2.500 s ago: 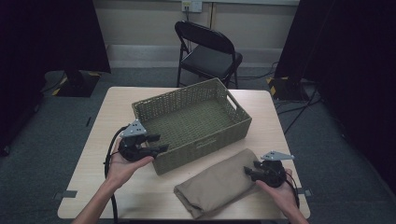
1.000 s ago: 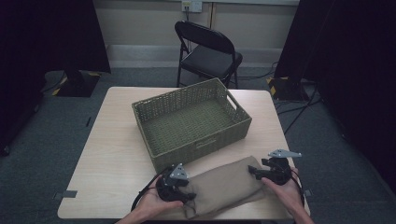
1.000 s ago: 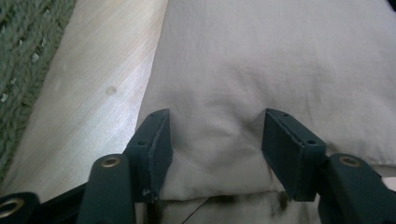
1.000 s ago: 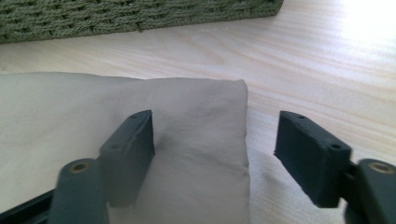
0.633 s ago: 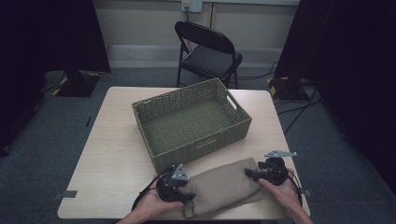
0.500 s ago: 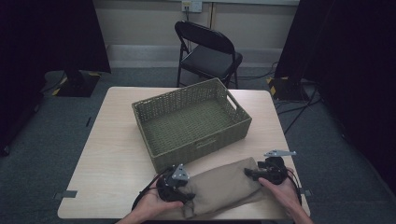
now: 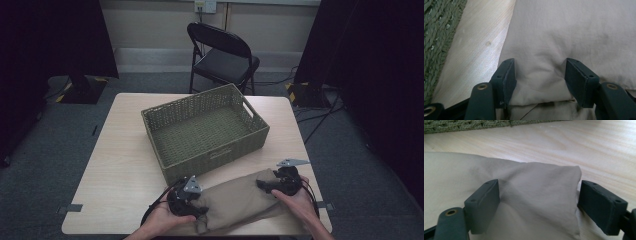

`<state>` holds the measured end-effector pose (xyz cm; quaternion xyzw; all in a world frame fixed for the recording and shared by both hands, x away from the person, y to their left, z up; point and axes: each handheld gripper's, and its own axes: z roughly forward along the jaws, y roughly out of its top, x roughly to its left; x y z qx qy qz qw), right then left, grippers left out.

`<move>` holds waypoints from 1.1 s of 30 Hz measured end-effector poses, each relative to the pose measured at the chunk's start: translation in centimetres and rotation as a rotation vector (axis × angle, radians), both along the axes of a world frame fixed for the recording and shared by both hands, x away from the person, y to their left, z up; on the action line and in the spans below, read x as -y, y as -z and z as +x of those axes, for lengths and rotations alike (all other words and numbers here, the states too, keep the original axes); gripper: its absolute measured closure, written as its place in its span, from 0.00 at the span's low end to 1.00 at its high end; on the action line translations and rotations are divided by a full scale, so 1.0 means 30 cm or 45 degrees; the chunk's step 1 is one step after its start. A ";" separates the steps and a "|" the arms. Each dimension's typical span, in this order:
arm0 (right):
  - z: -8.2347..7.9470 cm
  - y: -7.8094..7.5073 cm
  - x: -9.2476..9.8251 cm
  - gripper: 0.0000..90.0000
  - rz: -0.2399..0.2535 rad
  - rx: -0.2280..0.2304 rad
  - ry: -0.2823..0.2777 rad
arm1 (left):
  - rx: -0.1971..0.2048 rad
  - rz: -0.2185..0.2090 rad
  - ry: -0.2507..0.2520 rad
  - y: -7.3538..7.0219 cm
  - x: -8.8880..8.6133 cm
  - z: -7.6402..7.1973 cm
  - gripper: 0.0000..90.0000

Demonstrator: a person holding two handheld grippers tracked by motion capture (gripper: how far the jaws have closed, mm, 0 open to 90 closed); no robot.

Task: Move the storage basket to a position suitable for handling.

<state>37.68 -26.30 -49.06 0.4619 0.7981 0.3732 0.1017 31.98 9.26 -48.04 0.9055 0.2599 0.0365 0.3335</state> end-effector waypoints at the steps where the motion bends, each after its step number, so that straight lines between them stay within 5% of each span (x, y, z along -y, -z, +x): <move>1: 0.000 0.003 0.000 0.19 0.003 0.001 -0.005 | 0.001 0.002 0.000 0.000 0.001 0.000 0.46; 5: -0.004 0.005 -0.008 0.21 -0.011 0.014 -0.017 | 0.008 0.021 0.007 -0.002 0.001 0.002 0.46; 12: -0.016 -0.001 -0.022 0.62 0.056 -0.026 -0.130 | 0.021 0.032 0.001 -0.002 0.007 0.001 0.46; 16: -0.028 -0.010 -0.044 0.83 0.000 0.030 -0.174 | 0.032 0.029 -0.019 0.000 0.011 0.002 0.46; 21: -0.046 -0.021 -0.070 0.88 -0.097 0.093 -0.195 | 0.028 0.025 -0.019 0.000 0.005 0.007 0.46; 26: -0.046 -0.023 -0.068 0.88 -0.090 0.091 -0.198 | -0.052 -0.062 -0.046 -0.009 -0.033 0.031 0.43; 27: -0.045 -0.022 -0.066 0.88 -0.083 0.086 -0.197 | -0.084 -0.120 -0.085 -0.016 -0.058 0.038 0.42; 33: -0.044 -0.024 -0.061 0.88 -0.071 0.081 -0.196 | -0.102 -0.171 -0.143 -0.023 -0.104 0.040 0.39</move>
